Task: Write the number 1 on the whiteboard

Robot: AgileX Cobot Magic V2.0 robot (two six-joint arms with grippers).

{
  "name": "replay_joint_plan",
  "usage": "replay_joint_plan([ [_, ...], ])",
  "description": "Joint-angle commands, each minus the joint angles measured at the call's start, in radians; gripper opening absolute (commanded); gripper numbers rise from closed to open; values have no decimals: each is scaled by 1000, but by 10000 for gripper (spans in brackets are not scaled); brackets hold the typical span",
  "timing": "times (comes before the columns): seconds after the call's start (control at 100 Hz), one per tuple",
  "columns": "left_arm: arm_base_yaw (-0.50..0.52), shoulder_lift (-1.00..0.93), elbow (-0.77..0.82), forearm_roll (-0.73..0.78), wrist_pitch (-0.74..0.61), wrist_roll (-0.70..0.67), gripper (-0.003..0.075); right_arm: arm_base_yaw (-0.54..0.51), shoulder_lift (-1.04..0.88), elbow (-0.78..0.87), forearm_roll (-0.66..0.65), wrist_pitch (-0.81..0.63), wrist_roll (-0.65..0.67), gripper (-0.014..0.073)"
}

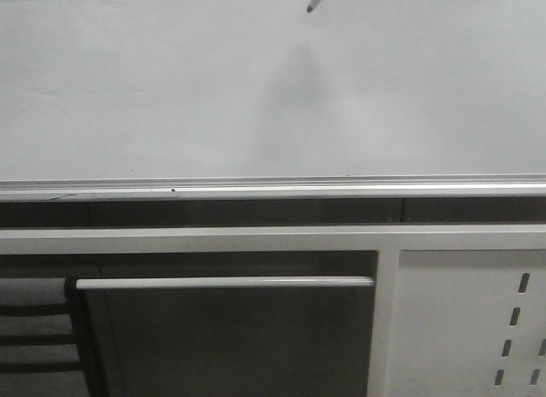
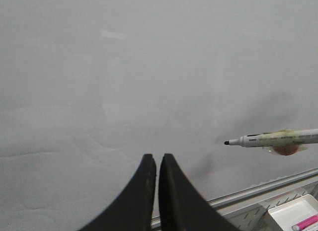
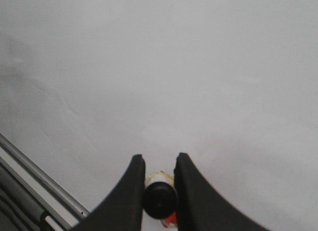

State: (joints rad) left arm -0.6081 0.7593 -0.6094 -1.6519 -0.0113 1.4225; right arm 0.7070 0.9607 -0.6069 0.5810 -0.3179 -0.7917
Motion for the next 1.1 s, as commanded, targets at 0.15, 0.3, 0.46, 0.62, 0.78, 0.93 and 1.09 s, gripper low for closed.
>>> replay_joint_plan([
  [0.15, 3, -6, -26, 2, 11, -9, -20, 2, 116, -36, -27, -125, -5, -43],
  [0.3, 3, -6, -26, 4, 11, -9, -20, 2, 120, -36, -27, -68, -5, -43],
  [0.46, 3, -6, -26, 4, 30, -9, -20, 2, 19, -36, -27, 116, -5, -43],
  [0.62, 3, 7, -26, 4, 139, -3, -20, 2, -86, -72, -27, 332, -5, -43],
  [0.78, 3, 63, -32, 6, 307, 45, -8, -32, -103, -182, -27, 584, 5, -43],
  [0.93, 3, 148, -58, -1, 491, 111, 187, -91, -62, -308, -18, 810, 14, -43],
  [1.09, 3, 226, -78, -3, 566, 114, 308, -122, -6, -441, 2, 968, 39, -43],
])
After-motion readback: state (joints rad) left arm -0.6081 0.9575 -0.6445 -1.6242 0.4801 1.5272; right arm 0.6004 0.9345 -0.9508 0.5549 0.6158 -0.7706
